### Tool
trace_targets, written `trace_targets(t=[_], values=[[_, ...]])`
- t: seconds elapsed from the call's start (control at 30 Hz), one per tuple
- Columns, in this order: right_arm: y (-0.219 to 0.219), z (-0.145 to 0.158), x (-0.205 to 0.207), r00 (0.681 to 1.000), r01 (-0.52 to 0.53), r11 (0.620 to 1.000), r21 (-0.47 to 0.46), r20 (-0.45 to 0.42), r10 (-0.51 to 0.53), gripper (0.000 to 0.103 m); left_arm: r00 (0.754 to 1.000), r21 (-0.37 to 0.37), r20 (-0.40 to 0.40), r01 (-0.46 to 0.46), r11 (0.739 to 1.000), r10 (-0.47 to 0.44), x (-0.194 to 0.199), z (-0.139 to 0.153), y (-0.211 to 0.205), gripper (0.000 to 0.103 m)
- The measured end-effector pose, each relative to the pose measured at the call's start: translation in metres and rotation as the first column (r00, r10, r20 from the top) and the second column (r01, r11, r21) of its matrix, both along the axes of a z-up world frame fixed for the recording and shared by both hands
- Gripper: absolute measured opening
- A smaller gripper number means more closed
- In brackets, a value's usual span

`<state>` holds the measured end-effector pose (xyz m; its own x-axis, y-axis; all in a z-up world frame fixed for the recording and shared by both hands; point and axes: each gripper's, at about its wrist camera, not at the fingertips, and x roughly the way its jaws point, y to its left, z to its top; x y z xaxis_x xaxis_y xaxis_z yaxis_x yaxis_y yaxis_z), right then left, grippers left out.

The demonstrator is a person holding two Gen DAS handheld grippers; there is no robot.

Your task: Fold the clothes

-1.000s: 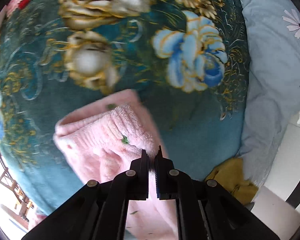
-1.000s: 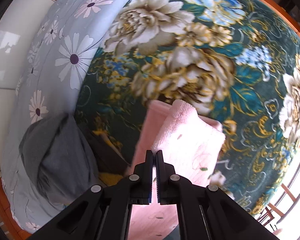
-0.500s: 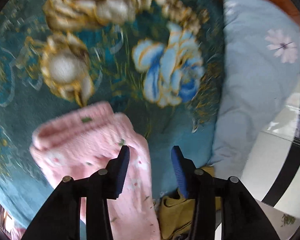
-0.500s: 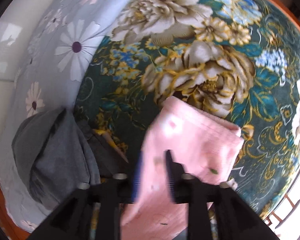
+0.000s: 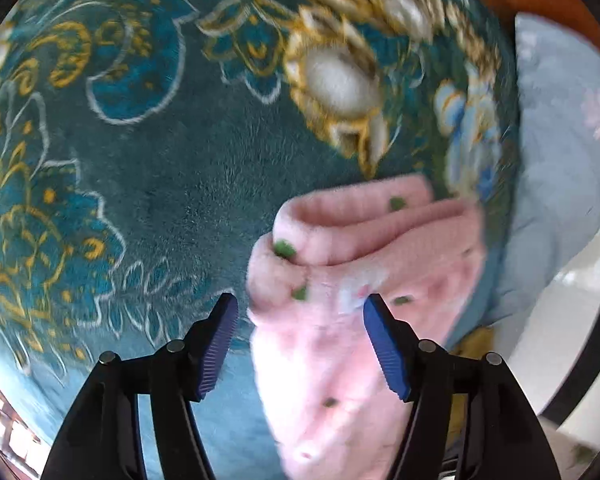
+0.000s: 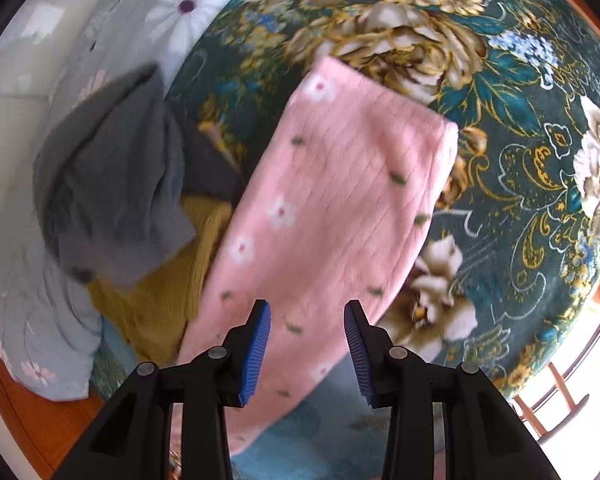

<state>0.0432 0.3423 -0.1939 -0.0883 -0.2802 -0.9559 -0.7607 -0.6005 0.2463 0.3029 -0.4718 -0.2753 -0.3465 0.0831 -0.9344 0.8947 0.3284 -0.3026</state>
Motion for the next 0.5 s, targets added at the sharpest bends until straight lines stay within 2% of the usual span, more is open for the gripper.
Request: trace_targets(t=[0.07, 0.13, 0.17, 0.2, 0.27, 0.3, 0.4, 0.5], values=[[-0.012, 0.011, -0.002, 0.999, -0.031, 1.0, 0.005, -0.017, 0.031, 0.042, 0.998, 0.023, 0.045, 0.043, 0.999, -0.044, -0.007, -0.014, 0.001, 0.066], [-0.024, 0.022, -0.004, 0.998, -0.061, 0.998, 0.011, -0.033, 0.062, 0.042, 0.999, 0.013, 0.045, 0.023, 1.0, -0.023, -0.008, -0.017, 0.0, 0.066], [-0.03, 0.028, -0.005, 0.996, -0.079, 0.997, 0.016, -0.043, 0.079, 0.042, 0.999, 0.003, 0.034, 0.003, 1.0, -0.003, -0.008, -0.017, 0.0, 0.062], [-0.035, 0.034, -0.006, 0.994, -0.096, 0.995, 0.021, -0.053, 0.097, 0.042, 1.0, -0.003, 0.016, -0.006, 1.0, 0.006, -0.009, -0.017, -0.001, 0.046], [-0.045, 0.043, -0.007, 0.99, -0.127, 0.991, 0.033, -0.064, 0.128, 0.043, 1.0, 0.0, -0.006, -0.012, 1.0, 0.012, -0.012, -0.016, -0.004, 0.034], [-0.049, 0.046, -0.006, 0.989, -0.132, 0.991, 0.035, -0.068, 0.134, 0.043, 1.0, 0.001, -0.017, -0.015, 1.0, 0.015, -0.014, -0.016, -0.005, 0.022], [-0.059, 0.05, -0.003, 0.987, -0.135, 0.99, 0.031, -0.079, 0.137, 0.043, 1.0, -0.018, -0.019, 0.005, 1.0, -0.006, -0.02, -0.002, -0.009, 0.015], [-0.064, 0.057, 0.004, 0.987, -0.126, 0.992, 0.026, -0.097, 0.128, 0.043, 0.997, -0.094, -0.079, -0.006, 0.996, -0.002, -0.009, 0.034, -0.016, 0.014]])
